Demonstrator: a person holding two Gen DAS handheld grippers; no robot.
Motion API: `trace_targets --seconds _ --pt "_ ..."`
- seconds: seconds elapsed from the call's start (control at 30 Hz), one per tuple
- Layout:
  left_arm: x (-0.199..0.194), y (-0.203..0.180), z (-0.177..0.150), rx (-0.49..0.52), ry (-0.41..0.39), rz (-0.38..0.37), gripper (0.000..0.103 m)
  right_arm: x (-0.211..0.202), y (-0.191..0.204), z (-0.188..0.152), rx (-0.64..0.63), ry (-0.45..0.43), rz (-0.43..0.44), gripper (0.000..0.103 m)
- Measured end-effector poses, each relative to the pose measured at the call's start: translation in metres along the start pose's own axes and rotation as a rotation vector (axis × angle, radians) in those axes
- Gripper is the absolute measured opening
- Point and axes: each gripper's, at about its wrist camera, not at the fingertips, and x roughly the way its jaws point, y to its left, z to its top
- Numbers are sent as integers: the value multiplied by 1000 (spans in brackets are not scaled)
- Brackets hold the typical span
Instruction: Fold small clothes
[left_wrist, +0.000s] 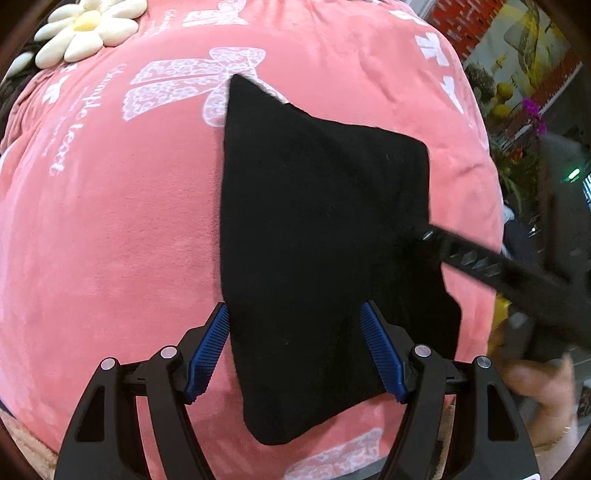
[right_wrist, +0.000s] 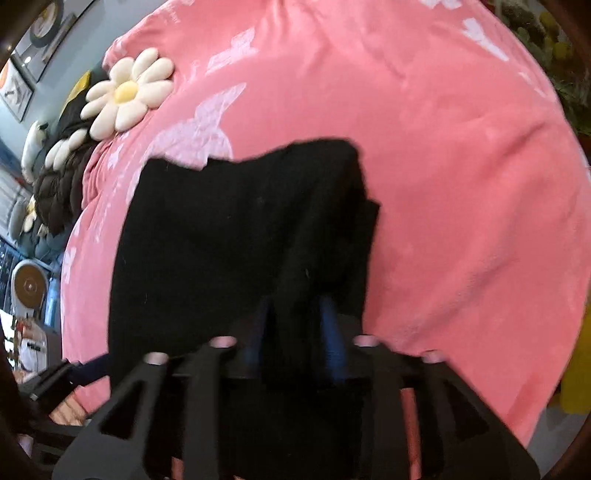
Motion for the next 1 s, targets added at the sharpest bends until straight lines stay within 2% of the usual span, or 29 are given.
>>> trace_targets --seconds 0.03,0.1,0.23,0.3,0.4,0.43,0.53,0.6,0.63,0.67,0.7,0.77,0.87,1.0 --pt "1 0 0 3 4 8 70 -7 -3 0 16 -22 2 56" --pt "3 1 1 -1 7 5 70 -10 -8 -4 43 -18 5 58" --pt "12 3 5 -23 25 3 70 4 -26 -18 131 57 47 60" --pt "17 2 5 -23 34 3 73 10 -32 -22 167 85 77 65" --pt "29 3 9 -28 62 -7 76 22 -33 -24 201 119 117 65" --pt "33 3 10 -33 73 -11 80 28 -34 -25 220 130 132 67" --pt "44 6 13 -61 86 -30 87 32 -35 -26 255 122 159 69" --pt "47 1 16 -48 87 -20 88 32 -33 -26 247 118 156 66" --pt "46 -2 17 -34 89 -20 83 31 -30 -25 238 116 170 51" --pt "44 -5 19 -20 81 -25 66 30 -28 -25 236 117 195 41" --pt "42 -5 20 -11 84 -34 59 28 -23 -23 237 117 202 27" --pt "33 -4 24 -15 79 -60 29 17 -9 -18 191 95 163 22" --pt "10 3 31 -16 49 -113 19 -4 16 -8 157 47 174 20" --pt "-39 17 40 13 -38 -100 18 -37 66 13 56 -28 194 20"
